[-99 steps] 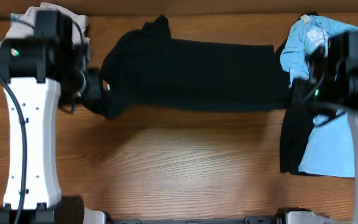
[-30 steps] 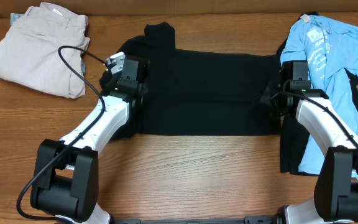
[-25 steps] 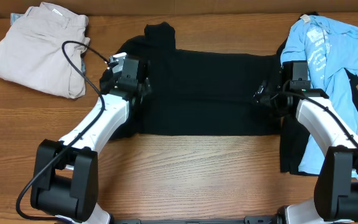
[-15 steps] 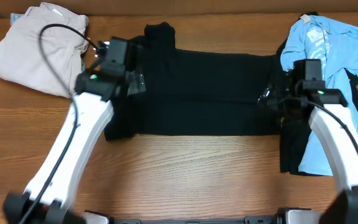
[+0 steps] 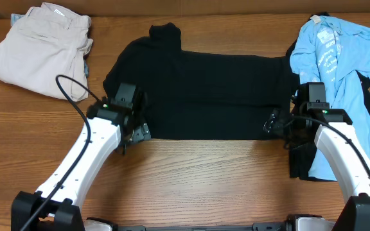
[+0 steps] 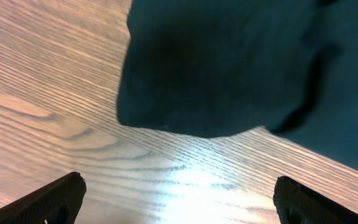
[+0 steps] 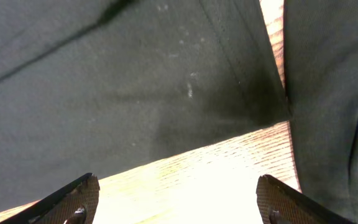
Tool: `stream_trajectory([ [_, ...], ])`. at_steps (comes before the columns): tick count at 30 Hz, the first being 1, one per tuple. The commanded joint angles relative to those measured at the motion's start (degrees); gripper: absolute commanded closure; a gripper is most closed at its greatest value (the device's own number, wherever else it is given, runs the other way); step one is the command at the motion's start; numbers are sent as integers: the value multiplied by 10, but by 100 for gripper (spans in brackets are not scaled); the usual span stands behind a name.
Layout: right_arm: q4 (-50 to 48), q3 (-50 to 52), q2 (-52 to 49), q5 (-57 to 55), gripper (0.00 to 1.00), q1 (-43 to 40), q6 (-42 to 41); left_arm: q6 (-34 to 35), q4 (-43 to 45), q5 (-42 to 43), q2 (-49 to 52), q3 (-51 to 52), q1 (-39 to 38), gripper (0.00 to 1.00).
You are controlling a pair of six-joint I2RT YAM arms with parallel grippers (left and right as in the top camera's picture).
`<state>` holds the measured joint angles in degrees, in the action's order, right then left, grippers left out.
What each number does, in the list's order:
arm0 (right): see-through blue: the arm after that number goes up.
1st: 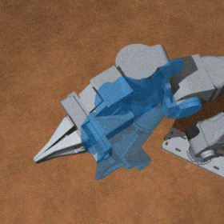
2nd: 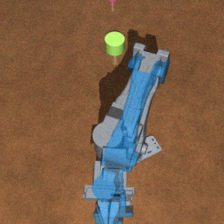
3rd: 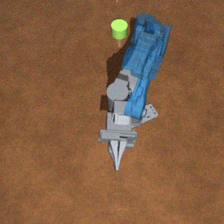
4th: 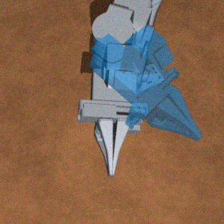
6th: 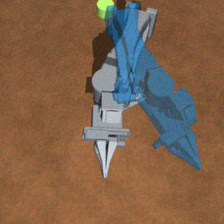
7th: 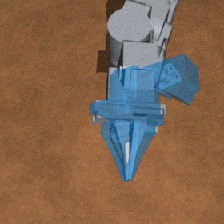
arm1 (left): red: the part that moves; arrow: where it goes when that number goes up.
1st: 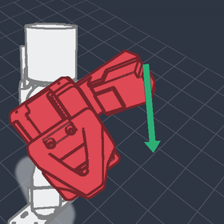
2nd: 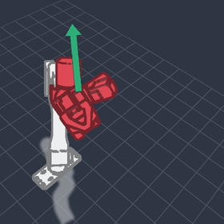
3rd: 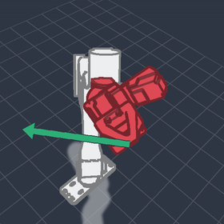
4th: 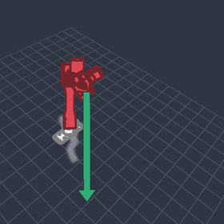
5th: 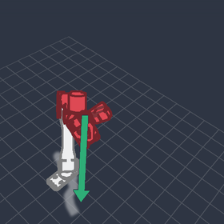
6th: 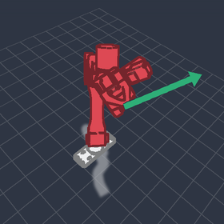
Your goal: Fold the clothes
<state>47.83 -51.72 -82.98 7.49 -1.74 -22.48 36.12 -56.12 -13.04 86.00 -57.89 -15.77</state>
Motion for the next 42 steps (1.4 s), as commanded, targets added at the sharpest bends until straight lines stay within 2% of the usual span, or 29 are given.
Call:
stream_trajectory([
  [1,-12,10,-1,-9,15,-2,0,32,43,-11,0,53,-2,0],
  [8,-15,10,-1,-30,15,-2,2,30,202,-16,1,145,8,0],
  [14,-27,10,-1,-30,15,-2,2,-38,302,-54,9,182,8,1],
  [16,-27,10,-1,-30,15,-2,2,-43,303,-75,9,182,8,7],
  [18,-27,10,-1,-30,15,-2,2,-43,302,-101,9,182,8,23],
  [19,-26,10,-1,-30,15,-2,2,-44,298,-116,9,182,8,39],
  [20,-25,10,-1,-30,16,-2,2,-44,293,-131,9,182,8,47],
  [21,-24,10,-1,-30,16,-2,2,-44,288,-148,9,182,9,51],
  [25,-23,10,-1,-29,16,-2,2,-45,276,-192,9,181,17,56],
  [31,-21,10,-1,-29,17,-2,2,-49,269,-183,9,179,53,79],
  [37,14,12,-4,-20,20,-2,2,-57,201,-180,9,152,83,80],
  [42,5,26,-30,21,26,26,1,-57,165,-139,9,145,84,82],
])
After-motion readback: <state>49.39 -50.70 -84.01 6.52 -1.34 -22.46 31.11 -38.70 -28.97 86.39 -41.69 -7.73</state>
